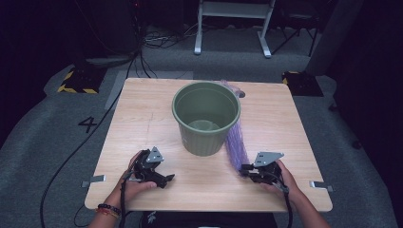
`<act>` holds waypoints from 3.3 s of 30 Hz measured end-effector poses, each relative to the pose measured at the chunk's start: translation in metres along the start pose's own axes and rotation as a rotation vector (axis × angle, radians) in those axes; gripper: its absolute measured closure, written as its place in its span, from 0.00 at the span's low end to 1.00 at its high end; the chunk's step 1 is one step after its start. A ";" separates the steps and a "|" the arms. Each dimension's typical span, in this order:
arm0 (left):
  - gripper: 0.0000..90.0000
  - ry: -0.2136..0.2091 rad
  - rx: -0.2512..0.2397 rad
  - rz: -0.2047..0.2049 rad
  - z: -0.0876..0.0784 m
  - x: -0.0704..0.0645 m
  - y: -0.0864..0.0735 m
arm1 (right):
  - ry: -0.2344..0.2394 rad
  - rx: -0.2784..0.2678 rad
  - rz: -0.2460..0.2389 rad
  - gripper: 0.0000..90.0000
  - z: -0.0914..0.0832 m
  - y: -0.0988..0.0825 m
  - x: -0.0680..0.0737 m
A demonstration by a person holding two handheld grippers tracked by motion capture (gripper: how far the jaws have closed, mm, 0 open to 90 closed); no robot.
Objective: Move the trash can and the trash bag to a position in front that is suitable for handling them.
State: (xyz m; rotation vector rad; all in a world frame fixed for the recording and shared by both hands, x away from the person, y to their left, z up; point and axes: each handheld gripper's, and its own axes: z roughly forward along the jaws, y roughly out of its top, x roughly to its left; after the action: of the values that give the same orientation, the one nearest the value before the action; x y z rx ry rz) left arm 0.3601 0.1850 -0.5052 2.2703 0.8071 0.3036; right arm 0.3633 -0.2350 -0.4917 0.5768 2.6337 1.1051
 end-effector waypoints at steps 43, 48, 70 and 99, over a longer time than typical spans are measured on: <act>0.00 0.000 0.000 0.000 0.000 0.000 0.000 | -0.219 -0.122 0.178 0.32 -0.009 0.032 -0.082; 0.00 0.000 0.000 0.000 0.000 0.000 0.000 | -0.178 -0.104 0.226 0.31 0.012 0.037 -0.101; 0.00 0.002 0.000 -0.002 0.000 0.000 0.000 | -0.130 0.008 0.200 0.78 0.049 0.035 -0.101; 0.00 -0.035 0.003 0.038 0.021 0.006 0.023 | -0.127 -0.052 0.271 0.37 -0.007 0.001 -0.074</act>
State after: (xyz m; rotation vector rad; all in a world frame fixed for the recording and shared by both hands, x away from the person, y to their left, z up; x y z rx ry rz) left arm 0.3844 0.1649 -0.5048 2.2901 0.7476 0.2801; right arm 0.4270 -0.2711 -0.4821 0.9811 2.4620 1.1624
